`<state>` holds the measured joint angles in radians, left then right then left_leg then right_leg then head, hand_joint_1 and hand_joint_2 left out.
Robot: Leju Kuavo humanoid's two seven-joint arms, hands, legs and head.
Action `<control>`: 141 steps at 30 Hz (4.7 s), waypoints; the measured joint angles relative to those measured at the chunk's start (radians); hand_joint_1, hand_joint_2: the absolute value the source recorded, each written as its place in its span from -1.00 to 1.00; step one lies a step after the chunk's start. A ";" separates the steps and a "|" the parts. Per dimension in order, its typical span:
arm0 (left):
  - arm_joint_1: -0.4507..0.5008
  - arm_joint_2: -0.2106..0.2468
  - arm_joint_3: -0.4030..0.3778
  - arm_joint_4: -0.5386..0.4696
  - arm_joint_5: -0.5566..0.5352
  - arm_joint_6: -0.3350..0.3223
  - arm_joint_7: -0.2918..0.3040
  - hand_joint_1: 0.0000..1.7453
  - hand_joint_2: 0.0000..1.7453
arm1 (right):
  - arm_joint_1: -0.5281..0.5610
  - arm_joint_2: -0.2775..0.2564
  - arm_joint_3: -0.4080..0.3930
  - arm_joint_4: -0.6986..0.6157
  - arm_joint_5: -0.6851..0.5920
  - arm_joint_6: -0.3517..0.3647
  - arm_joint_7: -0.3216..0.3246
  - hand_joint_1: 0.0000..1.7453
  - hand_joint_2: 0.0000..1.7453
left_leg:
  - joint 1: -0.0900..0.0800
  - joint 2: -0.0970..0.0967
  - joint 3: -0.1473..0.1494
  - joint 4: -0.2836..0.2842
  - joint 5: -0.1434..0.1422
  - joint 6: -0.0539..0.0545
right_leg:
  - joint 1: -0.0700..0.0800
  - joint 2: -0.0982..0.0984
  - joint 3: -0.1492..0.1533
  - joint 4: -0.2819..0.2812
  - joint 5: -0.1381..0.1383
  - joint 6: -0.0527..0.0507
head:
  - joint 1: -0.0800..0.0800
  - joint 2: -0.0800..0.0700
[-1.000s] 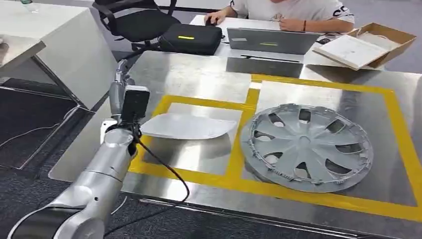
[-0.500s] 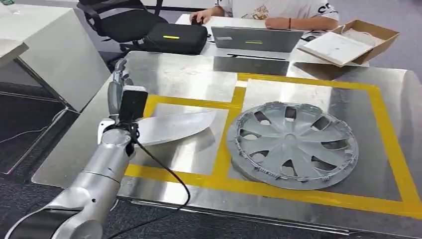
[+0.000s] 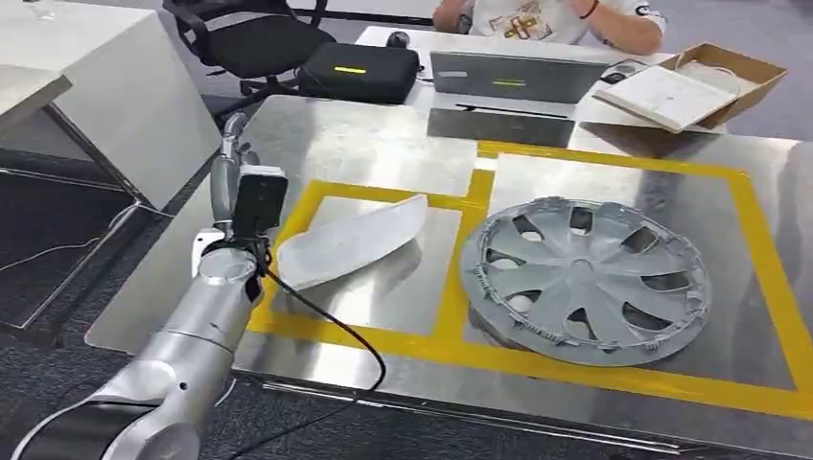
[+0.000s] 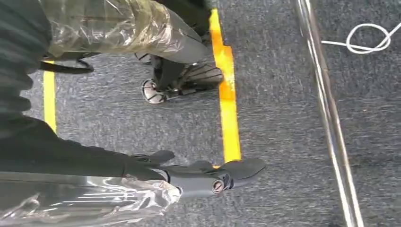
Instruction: Take the parts from the cabinet and place them on the table.
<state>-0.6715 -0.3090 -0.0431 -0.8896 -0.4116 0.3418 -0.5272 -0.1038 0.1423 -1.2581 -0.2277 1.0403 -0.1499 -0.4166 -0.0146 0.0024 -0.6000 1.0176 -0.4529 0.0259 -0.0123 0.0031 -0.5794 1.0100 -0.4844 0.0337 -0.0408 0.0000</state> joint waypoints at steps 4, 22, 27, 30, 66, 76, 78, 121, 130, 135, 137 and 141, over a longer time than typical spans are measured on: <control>0.000 0.000 -0.002 0.000 -0.005 0.000 0.000 -1.00 -1.00 | 0.005 0.001 0.000 0.000 0.000 0.000 0.000 -1.00 1.00 | 0.004 -0.001 -0.004 0.003 -0.006 -0.018 | -0.007 0.000 0.001 -0.006 0.010 -0.019 | 0.001 0.000; -0.008 -0.013 -0.021 0.000 -0.011 0.002 0.000 -1.00 -1.00 | 0.001 0.001 0.000 0.000 -0.003 0.002 0.000 -1.00 1.00 | 0.024 -0.002 -0.003 -0.015 0.019 0.003 | -0.013 0.000 -0.037 0.063 -0.049 0.021 | 0.002 0.000; 0.005 -0.015 -0.021 0.002 -0.011 0.002 0.002 -1.00 -1.00 | 0.004 0.002 0.000 0.000 -0.004 0.002 0.000 -1.00 1.00 | 0.012 -0.002 -0.010 -0.014 0.023 0.010 | -0.012 0.000 -0.125 0.261 -0.102 0.022 | 0.002 0.000; 0.002 -0.016 -0.024 0.002 -0.011 0.005 0.002 -1.00 -1.00 | 0.001 0.002 0.000 0.000 -0.005 0.002 0.000 -1.00 1.00 | 0.009 -0.002 -0.009 -0.013 0.026 0.006 | -0.006 -0.001 0.006 0.015 0.000 0.004 | 0.002 0.000; 0.002 -0.014 -0.028 0.014 -0.008 0.015 0.006 -1.00 -1.00 | 0.003 0.005 0.000 0.001 -0.012 0.002 -0.002 -1.00 1.00 | 0.003 0.001 -0.028 -0.016 0.054 -0.018 | 0.000 -0.001 0.043 -0.019 -0.016 -0.005 | -0.001 0.000; 0.005 -0.006 -0.027 0.021 -0.007 0.015 0.006 -1.00 -1.00 | 0.001 0.007 0.000 0.001 -0.014 0.002 -0.001 -1.00 1.00 | 0.017 -0.002 0.011 0.079 -0.040 -0.039 | -0.006 -0.005 -0.007 -0.022 0.034 -0.018 | -0.008 0.000; 0.000 -0.006 -0.027 0.021 -0.007 0.014 0.006 -1.00 -1.00 | 0.000 0.008 0.000 0.001 -0.014 0.002 -0.001 -1.00 1.00 | 0.010 -0.003 0.065 -0.014 -0.029 -0.024 | -0.001 -0.005 -0.014 -0.019 0.039 -0.008 | -0.007 0.000; -0.007 -0.008 -0.026 0.044 0.012 0.016 0.005 -1.00 -1.00 | 0.001 0.014 0.000 0.002 -0.015 0.004 0.001 -1.00 1.00 | 0.005 0.006 -0.007 -0.062 0.057 0.019 | -0.006 -0.004 -0.051 0.181 -0.044 0.039 | 0.001 0.000; -0.008 -0.004 -0.026 0.045 0.003 0.018 0.003 -1.00 -1.00 | -0.001 0.014 0.000 0.002 -0.015 0.005 0.000 -1.00 1.00 | 0.006 0.001 -0.077 0.017 0.010 -0.029 | -0.009 -0.004 0.068 -0.051 -0.002 -0.016 | -0.008 0.000; -0.005 -0.001 -0.026 0.047 0.003 0.018 0.003 -1.00 -1.00 | -0.001 0.014 0.000 0.002 -0.015 0.005 0.000 -1.00 1.00 | 0.011 0.001 -0.099 0.261 -0.088 -0.032 | 0.000 -0.005 0.001 -0.048 0.046 -0.025 | -0.009 0.000; -0.006 -0.002 -0.026 0.047 0.002 0.018 0.003 -1.00 -1.00 | -0.001 0.014 0.000 0.002 -0.015 0.005 0.000 -1.00 1.00 | 0.009 0.001 -0.009 0.143 -0.023 -0.016 | 0.006 -0.004 -0.019 -0.046 0.061 -0.023 | -0.009 0.000; -0.018 -0.008 -0.028 0.047 -0.002 0.018 0.002 -1.00 -1.00 | -0.004 0.018 0.000 0.003 -0.015 0.006 -0.003 -1.00 1.00 | -0.006 -0.001 0.120 -0.057 -0.050 0.011 | 0.009 -0.006 -0.037 -0.042 0.092 -0.009 | -0.008 0.000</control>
<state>-0.6892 -0.3170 -0.0713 -0.8423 -0.4131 0.3593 -0.5253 -0.1081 0.1602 -1.2581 -0.2251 1.0250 -0.1438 -0.4196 -0.0204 0.0010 -0.4799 0.9605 -0.5027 0.0369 -0.0029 -0.0033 -0.6164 0.9677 -0.3926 0.0250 -0.0485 0.0000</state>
